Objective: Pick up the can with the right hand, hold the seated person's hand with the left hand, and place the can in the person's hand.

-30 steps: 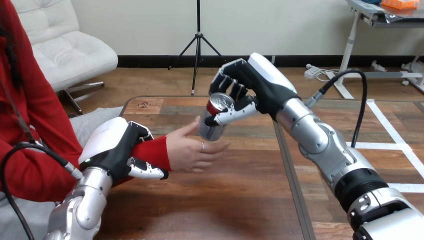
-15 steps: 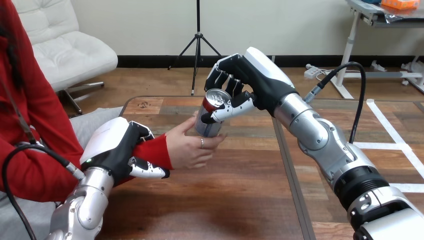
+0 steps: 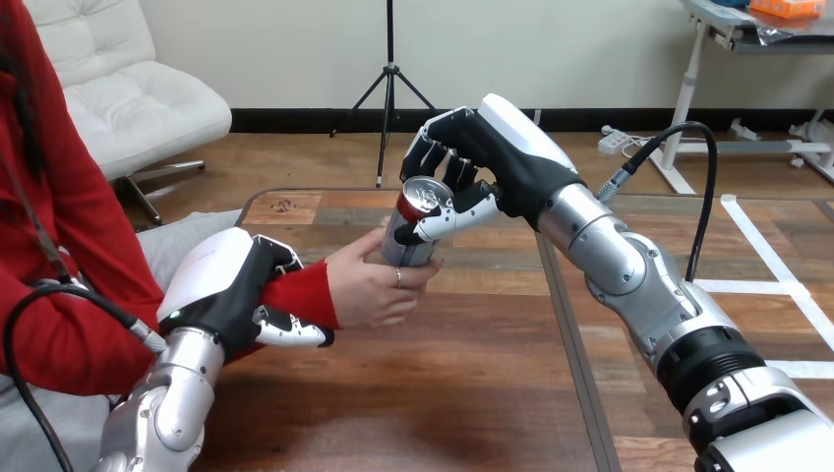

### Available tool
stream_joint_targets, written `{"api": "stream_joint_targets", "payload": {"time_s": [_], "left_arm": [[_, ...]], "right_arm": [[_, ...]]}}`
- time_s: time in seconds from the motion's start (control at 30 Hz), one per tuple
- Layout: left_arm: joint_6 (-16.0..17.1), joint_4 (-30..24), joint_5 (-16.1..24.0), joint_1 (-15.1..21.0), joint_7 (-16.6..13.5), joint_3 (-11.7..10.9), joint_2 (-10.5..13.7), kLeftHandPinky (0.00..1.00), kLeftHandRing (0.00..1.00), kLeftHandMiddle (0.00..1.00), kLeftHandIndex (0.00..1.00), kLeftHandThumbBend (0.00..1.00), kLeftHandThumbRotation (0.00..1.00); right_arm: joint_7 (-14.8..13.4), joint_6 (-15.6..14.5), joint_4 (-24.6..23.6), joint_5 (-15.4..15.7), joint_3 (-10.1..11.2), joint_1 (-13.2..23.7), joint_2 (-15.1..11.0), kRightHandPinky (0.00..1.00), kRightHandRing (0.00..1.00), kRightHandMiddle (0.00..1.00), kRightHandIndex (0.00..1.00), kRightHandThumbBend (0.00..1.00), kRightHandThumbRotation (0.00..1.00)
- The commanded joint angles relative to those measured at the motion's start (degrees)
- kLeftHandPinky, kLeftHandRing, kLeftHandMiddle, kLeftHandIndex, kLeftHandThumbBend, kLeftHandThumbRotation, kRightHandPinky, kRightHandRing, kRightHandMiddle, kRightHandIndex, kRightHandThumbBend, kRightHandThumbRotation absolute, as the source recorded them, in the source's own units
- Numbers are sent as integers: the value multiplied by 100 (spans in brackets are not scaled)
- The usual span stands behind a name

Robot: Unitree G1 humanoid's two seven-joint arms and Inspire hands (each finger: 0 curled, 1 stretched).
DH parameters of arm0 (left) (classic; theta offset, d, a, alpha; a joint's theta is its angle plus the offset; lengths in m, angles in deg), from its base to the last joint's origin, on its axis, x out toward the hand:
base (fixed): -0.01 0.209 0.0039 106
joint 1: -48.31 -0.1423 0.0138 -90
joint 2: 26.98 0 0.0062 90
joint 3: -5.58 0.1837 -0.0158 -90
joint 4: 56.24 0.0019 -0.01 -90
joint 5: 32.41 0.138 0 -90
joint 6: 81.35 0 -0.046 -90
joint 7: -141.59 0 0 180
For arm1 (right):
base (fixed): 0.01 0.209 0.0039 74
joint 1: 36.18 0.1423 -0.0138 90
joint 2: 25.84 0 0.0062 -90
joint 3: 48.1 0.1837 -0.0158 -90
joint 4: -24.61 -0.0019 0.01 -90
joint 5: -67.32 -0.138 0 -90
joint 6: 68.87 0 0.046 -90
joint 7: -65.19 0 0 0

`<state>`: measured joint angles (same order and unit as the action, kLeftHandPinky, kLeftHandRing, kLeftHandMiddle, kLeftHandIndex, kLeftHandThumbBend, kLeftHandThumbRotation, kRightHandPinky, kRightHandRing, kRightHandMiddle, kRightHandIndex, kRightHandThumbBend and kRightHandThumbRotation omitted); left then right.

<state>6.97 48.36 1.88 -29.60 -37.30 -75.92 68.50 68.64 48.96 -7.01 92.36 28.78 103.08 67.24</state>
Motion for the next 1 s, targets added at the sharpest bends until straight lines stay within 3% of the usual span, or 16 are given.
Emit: {"api": "stream_joint_targets", "payload": {"time_s": [0.0, 0.97], "left_arm": [[747, -894, -200, 1456, -569, -89, -307, 22, 28, 35, 36, 61, 0], [805, -1550, -297, 1197, -594, -266, -213, 21, 27, 35, 36, 61, 0]], "right_arm": [[-2, 251, -762, -196, 61, 517, 91, 30, 33, 39, 42, 71, 0], [60, 241, -462, -121, -36, 370, 139, 30, 33, 39, 43, 71, 0]]}}
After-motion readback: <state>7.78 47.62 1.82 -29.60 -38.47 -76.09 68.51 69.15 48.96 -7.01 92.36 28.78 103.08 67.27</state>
